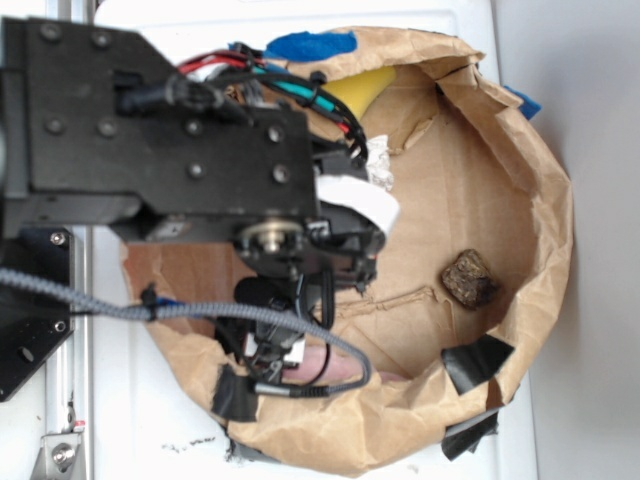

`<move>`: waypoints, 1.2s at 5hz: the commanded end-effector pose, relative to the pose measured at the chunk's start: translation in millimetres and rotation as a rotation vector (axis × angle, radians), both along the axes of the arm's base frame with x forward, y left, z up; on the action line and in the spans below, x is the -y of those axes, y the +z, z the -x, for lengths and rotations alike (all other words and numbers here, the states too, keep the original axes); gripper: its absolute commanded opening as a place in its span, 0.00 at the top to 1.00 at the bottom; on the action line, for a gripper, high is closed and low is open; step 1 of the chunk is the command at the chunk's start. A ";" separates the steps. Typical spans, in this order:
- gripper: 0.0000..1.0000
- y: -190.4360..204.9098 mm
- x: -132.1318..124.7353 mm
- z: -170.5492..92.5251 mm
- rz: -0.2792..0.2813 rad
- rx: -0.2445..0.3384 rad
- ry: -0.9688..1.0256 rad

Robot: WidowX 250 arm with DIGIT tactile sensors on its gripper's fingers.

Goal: Grab the pink bunny.

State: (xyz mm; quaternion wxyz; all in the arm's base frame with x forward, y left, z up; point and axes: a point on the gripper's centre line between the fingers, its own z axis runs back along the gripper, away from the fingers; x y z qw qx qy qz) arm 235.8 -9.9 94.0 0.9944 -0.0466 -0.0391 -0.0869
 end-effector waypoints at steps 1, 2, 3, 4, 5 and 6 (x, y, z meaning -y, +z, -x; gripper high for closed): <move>0.00 16.2 -33.4 -22.5 0.037 0.038 0.129; 0.00 17.0 -33.3 -28.8 0.035 0.032 0.130; 0.00 7.1 -14.3 -34.8 -0.010 0.008 0.075; 0.00 -2.9 12.5 -42.1 -0.046 0.003 0.022; 0.00 3.5 27.0 -46.8 -0.026 0.014 -0.004; 0.00 13.8 33.4 -49.5 0.065 0.041 -0.020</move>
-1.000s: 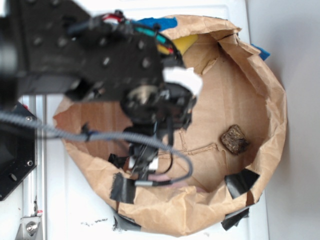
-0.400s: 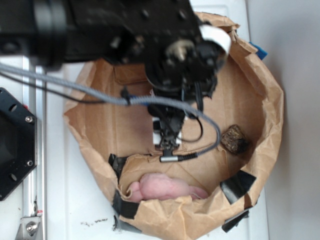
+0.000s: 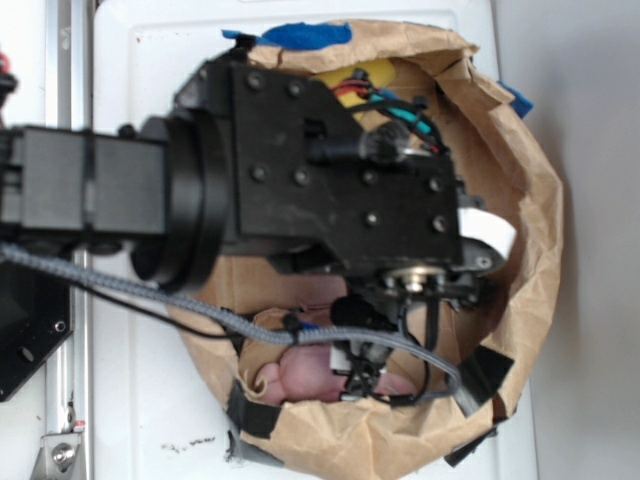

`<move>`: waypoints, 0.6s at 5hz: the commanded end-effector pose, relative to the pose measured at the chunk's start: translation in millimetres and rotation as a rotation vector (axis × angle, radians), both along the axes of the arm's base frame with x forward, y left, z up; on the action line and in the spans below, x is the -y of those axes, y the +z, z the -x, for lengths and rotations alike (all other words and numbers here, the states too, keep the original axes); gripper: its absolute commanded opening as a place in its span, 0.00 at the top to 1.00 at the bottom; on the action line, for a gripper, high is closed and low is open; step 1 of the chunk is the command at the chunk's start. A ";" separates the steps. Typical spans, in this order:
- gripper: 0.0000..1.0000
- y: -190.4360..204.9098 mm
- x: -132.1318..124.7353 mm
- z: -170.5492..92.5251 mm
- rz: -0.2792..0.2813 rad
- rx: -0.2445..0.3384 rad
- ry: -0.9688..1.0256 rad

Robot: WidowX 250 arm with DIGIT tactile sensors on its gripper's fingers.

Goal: Grab the pink bunny.

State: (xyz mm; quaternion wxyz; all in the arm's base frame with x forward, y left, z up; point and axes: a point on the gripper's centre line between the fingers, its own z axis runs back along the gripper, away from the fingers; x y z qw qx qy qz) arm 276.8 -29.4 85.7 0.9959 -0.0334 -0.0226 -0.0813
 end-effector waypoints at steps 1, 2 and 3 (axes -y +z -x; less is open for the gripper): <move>0.00 17.3 26.7 -9.4 0.105 0.070 -0.057; 0.00 9.0 46.5 -2.6 0.117 0.072 -0.094; 0.00 3.7 56.4 4.3 0.118 0.065 -0.105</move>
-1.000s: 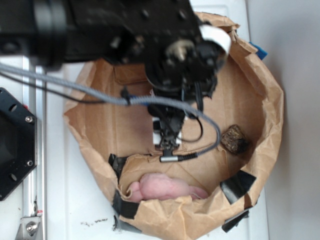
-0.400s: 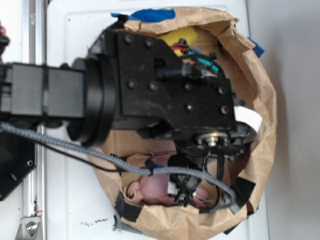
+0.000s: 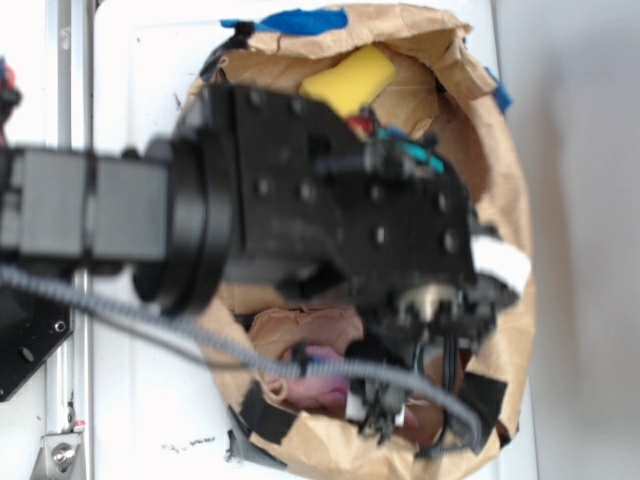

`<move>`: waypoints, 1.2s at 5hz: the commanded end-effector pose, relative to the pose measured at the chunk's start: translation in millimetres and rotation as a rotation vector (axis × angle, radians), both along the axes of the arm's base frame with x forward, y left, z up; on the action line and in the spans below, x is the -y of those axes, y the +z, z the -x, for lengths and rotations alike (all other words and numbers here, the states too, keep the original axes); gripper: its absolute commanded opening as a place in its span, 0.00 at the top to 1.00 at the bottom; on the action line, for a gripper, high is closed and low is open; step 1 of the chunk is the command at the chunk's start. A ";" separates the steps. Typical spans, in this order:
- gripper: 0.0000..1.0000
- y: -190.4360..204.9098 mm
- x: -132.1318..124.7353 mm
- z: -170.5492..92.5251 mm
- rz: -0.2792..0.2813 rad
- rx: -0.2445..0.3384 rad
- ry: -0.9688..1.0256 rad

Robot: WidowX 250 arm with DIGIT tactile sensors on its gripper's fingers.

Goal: Grab the pink bunny.

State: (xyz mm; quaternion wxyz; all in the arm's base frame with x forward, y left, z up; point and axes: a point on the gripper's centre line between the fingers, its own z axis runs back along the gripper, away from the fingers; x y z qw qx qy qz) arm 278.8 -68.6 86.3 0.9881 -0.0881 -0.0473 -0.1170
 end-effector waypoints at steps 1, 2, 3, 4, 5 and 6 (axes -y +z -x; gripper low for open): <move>0.00 -3.0 25.6 14.6 0.011 0.004 -0.049; 0.00 -9.7 27.9 21.3 0.016 -0.018 -0.050; 0.00 -22.3 30.1 27.0 0.060 -0.051 -0.049; 0.00 -46.5 33.2 24.9 0.050 -0.071 -0.035; 0.00 -63.9 37.8 21.9 0.041 -0.138 -0.049; 0.90 -62.3 31.3 23.2 0.050 -0.125 -0.018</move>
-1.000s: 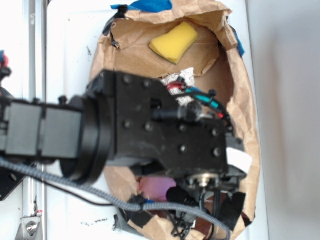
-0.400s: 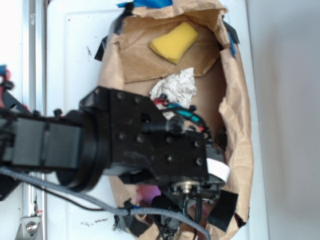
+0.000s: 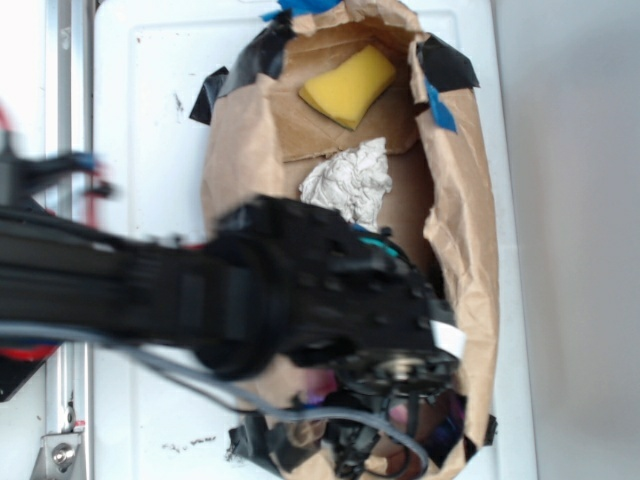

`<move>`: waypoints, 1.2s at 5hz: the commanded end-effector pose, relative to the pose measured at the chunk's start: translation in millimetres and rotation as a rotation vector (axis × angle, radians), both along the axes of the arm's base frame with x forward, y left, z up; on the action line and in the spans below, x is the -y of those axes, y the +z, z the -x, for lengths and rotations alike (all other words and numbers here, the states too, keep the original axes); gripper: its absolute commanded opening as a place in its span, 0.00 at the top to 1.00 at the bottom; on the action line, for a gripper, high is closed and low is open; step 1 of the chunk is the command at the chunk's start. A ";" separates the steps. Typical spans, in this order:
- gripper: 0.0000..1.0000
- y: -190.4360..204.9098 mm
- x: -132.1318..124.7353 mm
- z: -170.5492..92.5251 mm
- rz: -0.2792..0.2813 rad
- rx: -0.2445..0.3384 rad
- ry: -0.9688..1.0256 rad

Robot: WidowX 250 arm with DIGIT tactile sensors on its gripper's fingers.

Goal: Grab the pink bunny.

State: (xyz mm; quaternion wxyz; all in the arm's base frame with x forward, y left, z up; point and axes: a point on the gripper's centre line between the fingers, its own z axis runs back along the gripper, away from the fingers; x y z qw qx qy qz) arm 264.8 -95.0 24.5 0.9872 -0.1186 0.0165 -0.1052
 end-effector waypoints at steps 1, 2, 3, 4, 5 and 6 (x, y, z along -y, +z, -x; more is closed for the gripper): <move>1.00 11.4 -4.7 10.8 -0.006 0.042 -0.018; 1.00 27.6 -16.1 14.8 -0.043 0.054 -0.017; 1.00 50.9 -35.3 24.2 -0.060 0.072 0.005; 1.00 80.9 -68.4 32.7 -0.133 0.090 0.087; 1.00 113.3 -102.5 39.8 -0.168 0.104 0.239; 1.00 135.6 -116.2 44.1 -0.230 0.102 0.305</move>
